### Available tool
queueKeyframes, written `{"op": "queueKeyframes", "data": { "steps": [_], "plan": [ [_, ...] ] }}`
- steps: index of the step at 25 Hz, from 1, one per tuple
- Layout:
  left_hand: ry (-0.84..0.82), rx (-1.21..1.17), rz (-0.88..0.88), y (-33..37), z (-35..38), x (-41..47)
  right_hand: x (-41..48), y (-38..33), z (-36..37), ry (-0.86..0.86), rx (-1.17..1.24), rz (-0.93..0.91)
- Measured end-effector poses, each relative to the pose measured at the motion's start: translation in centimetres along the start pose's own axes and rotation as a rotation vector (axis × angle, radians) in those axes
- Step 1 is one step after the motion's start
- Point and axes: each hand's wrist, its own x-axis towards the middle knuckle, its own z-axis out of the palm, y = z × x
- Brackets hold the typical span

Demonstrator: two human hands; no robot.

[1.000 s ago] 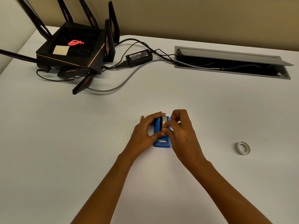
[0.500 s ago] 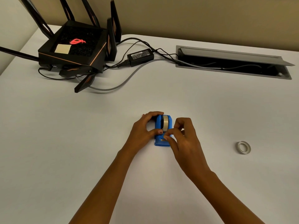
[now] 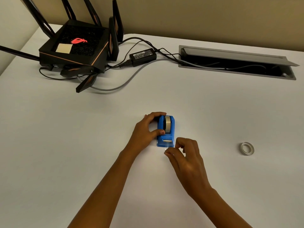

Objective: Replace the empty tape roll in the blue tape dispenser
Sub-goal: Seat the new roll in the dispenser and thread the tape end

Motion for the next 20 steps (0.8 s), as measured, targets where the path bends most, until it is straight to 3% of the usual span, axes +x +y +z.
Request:
{"op": "queueKeyframes", "data": {
  "steps": [2,7,13,20],
  "plan": [
    [0.000,-0.005,-0.012,0.1,0.0,0.0,-0.2,0.2,0.2,0.043,-0.018,0.002],
    [-0.002,-0.011,-0.030,0.0,0.0,0.1,-0.6,1.1,0.8,0.150,-0.292,-0.234],
    [-0.052,-0.021,-0.049,0.3,-0.2,0.0,-0.8,1.9,1.8,0.146,-0.377,-0.133],
    [-0.101,-0.041,-0.132,1.8,-0.4,1.1,-1.7,1.6,2.1,0.129,-0.338,-0.156]
  ]
}}
